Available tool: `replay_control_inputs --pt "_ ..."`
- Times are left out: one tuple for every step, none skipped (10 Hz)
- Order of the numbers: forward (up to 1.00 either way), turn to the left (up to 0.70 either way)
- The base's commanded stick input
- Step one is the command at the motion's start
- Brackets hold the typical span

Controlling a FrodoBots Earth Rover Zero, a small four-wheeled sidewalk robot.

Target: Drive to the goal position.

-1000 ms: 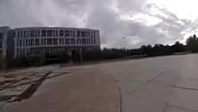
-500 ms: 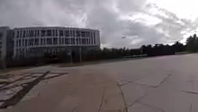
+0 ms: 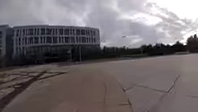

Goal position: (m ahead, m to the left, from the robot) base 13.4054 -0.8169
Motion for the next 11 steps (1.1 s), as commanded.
replay_control_inputs --pt "0.7 0.27" --pt "0.7 0.35" --pt "0.7 0.35" --pt "0.7 0.35" --pt "0.7 0.35" --pt "0.7 0.35" --pt "0.7 0.35" --pt "0.7 0.35" --pt "0.7 0.21" --pt "0.7 0.0" --pt "0.7 0.0"
